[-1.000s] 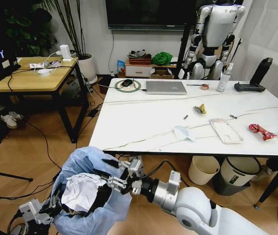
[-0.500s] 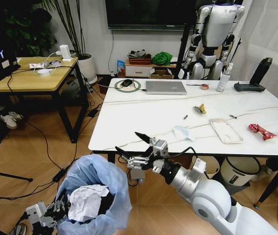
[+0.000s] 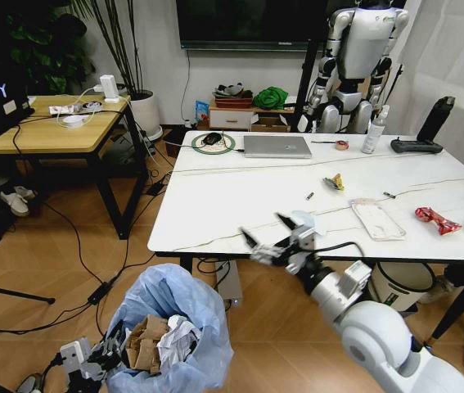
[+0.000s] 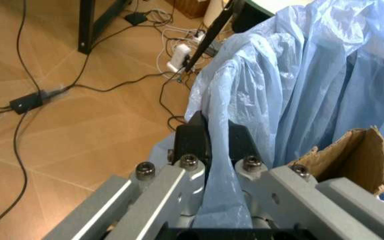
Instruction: Pick up the trash bin and place the trash from the table into it.
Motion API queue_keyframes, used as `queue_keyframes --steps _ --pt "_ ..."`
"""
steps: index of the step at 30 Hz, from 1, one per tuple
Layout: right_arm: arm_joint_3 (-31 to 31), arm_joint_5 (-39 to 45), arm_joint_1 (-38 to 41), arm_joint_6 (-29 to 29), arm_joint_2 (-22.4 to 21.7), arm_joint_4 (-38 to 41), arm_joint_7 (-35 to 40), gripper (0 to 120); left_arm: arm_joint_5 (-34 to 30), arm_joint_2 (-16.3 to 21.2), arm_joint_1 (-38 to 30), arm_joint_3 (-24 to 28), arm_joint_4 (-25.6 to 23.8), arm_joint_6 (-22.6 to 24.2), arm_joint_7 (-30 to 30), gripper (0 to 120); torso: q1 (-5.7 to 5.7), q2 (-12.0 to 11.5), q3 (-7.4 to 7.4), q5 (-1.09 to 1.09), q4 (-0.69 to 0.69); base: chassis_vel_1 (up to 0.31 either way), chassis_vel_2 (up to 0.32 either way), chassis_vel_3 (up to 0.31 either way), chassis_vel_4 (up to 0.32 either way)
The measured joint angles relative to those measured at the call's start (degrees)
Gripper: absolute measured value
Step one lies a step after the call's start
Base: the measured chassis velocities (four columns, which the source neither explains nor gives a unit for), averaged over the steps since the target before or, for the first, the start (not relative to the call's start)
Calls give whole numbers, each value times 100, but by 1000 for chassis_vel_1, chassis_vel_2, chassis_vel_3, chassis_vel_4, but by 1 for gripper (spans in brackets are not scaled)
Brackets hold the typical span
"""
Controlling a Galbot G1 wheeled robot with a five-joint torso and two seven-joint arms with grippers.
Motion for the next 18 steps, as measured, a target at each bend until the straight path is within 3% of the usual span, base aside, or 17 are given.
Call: queue_keyframes --steps 3,9,18 --pt "394 -268 -7 -405 -10 -303 -4 100 20 2 -33 44 -26 -10 11 0 0 0 0 0 -1 0 0 0 0" --pt "574 -610 135 -627 -129 -837 -261 100 48 -12 -47 47 -103 -36 31 0 0 0 0 1 -1 0 0 0 0" --pt "130 -613 898 -747 -64 -1552 -429 100 178 -170 -44 65 -166 -111 92 0 0 0 0 -1 1 0 0 0 0"
